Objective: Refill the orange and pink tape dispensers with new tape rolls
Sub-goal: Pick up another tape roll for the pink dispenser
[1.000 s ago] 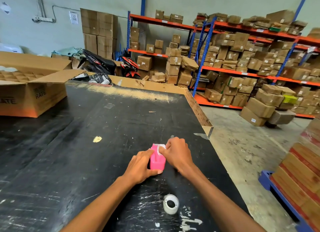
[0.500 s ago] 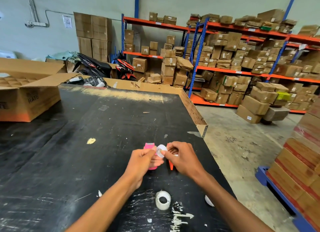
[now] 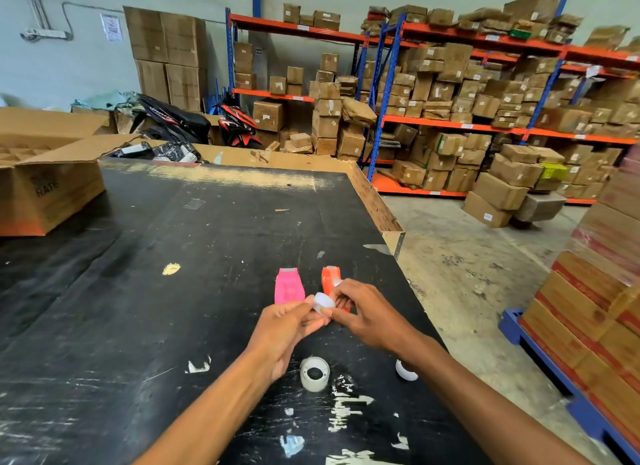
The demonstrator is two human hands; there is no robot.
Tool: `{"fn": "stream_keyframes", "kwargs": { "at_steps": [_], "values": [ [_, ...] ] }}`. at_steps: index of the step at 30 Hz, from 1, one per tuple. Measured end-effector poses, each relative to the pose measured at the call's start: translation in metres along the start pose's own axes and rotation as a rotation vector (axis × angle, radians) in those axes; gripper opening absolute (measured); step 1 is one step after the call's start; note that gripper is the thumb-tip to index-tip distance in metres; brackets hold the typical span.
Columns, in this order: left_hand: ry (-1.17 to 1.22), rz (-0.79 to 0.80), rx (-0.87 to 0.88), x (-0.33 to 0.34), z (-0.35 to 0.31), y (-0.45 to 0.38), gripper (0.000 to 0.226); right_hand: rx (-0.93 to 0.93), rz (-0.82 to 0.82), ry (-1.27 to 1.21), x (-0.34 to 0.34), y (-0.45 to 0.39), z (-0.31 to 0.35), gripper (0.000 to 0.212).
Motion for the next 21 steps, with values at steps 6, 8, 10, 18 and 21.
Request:
{"fn": "stream_keyframes", "kwargs": {
  "at_steps": [6,8,10,18,21],
  "values": [
    [0.043,0.01,-0.007,0.006,-0.001,0.008,0.026,-0.094,-0.001,0.027,0.0,0.008,0.014,0.009],
    [0.062,0.033,0.011,0.008,-0.007,0.011,0.035,-0.103,-0.032,-0.028,-0.008,0.008,0.018,0.007],
    [0.077,0.045,0.011,0.008,-0.011,0.012,0.034,-0.105,-0.046,-0.084,-0.013,0.01,0.021,0.007],
    [0.049,-0.043,-0.075,-0.029,0.003,0.019,0.017,0.166,0.3,0.148,0.012,0.029,-0.015,0.022],
    [0.045,-0.044,-0.075,-0.036,-0.001,0.02,0.017,0.243,0.453,0.305,0.038,0.043,-0.031,0.031]
  ]
}}
Point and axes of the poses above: each hand's wrist, its own y-axis away from the middle knuckle, its own x-axis out of the palm, z = x × y, the point moved 8 cm from there along -y, towards the middle knuckle, and after that the axes turned 3 degrees about z, right-handed, at the moved point
